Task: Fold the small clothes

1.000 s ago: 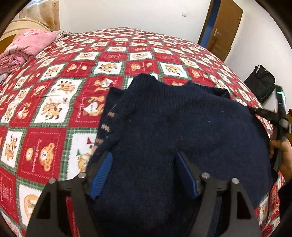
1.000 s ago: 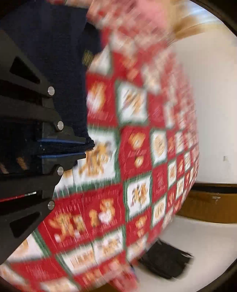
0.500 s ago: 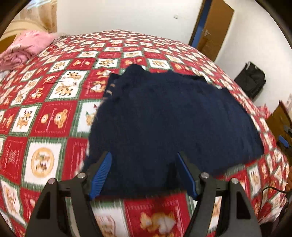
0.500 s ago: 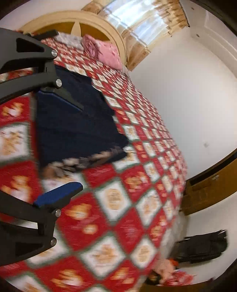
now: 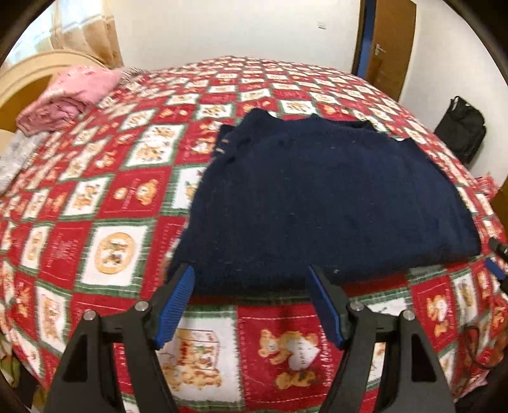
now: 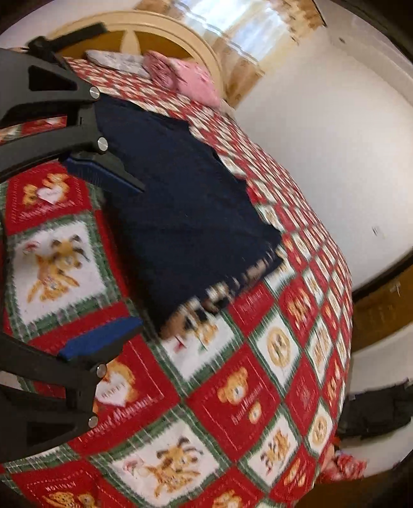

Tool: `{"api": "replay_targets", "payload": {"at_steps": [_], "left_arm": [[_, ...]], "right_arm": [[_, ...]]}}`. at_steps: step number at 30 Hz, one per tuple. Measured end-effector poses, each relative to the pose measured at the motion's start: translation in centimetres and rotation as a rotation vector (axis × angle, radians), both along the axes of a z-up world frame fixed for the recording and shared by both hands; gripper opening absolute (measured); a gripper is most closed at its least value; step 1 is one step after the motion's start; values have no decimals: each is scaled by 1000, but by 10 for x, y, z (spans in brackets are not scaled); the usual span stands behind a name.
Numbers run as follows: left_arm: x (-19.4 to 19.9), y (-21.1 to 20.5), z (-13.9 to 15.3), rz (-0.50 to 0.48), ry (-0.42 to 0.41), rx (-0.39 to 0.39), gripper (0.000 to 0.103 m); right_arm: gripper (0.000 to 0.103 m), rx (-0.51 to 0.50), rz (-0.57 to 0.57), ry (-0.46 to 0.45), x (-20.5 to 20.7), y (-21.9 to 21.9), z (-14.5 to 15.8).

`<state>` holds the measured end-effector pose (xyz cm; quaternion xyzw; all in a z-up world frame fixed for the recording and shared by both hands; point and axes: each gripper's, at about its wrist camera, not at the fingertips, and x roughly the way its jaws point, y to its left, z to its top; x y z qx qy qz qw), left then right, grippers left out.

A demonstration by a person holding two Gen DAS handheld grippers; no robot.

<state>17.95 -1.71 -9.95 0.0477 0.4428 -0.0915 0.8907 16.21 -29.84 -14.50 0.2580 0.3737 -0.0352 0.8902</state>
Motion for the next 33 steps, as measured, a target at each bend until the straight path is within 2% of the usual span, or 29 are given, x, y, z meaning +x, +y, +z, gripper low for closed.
{"api": "replay_targets", "payload": {"at_steps": [2,4,6,8,11,13,16,18,20,25,28,30,31,32,33], "left_arm": [[0,2,0,20,-10,20,76],[0,1,0,37,-17,38,86],[-1,0,1,51,-29,50,91],[-1,0,1,65,-35,68,93],[-3,0,0,62,-37,77,93],[-4,4,1,71,-43,68,93],[-7,11,1,88,-34,13,95],[-7,14,2,88,-26,-39,95],[-8,14,3,87,-23,-62,95],[-6,14,4,104,-23,-38,97],[-4,17,1,114,-17,-41,97],[-3,20,0,118,-5,-54,97],[-1,21,-2,120,3,-59,97],[-1,21,-3,119,7,-60,97],[-1,21,-4,118,9,-60,97]], "right_arm": [[78,18,-72,7,5,-10,-3],[78,37,-122,28,12,-17,-10],[79,55,-135,67,22,-16,-23],[84,11,-158,42,23,-9,-24],[86,-28,-142,34,28,5,-24],[86,-12,-99,34,33,11,-23],[86,11,-65,33,36,16,-24],[86,13,-71,19,37,15,-26],[86,59,-102,-8,37,9,-27],[86,212,-217,-70,32,-5,-31],[85,164,-181,-58,38,3,-29],[77,132,-167,-65,39,7,-27],[61,133,-171,-66,39,6,-28],[51,138,-176,-62,40,4,-29],[49,143,-185,-54,42,1,-33]]}}
